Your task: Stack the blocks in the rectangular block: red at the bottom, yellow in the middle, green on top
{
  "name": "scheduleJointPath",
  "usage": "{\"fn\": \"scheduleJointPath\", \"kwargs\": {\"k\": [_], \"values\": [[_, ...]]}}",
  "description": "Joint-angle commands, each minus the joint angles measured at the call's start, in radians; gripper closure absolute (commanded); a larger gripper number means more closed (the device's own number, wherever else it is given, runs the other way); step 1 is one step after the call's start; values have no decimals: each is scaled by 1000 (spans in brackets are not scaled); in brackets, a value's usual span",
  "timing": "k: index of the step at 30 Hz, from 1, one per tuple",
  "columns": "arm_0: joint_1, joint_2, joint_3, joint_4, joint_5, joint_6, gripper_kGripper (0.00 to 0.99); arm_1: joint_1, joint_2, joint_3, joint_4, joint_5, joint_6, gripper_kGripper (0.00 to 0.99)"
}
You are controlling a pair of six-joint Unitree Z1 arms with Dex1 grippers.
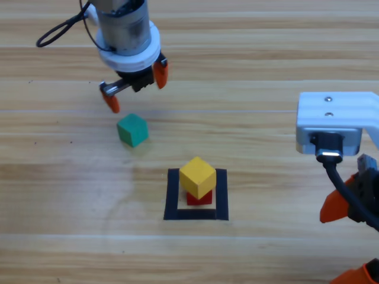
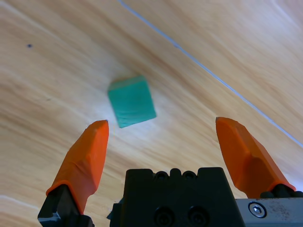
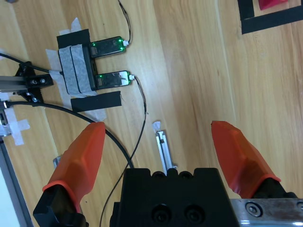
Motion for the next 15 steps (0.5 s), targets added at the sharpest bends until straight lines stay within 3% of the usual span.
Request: {"fn": "scheduleJointPath", "kwargs": {"k": [1, 11, 15], "values": [[-12, 48, 15, 37, 12, -43, 31, -24, 17, 29, -21, 34, -15, 0], [-7, 72, 39, 24, -24, -88, 31, -24, 51, 26, -29, 47, -16, 0], [5, 52, 127, -60, -44, -88, 31, -24, 48, 27, -43, 45, -10, 0]]}}
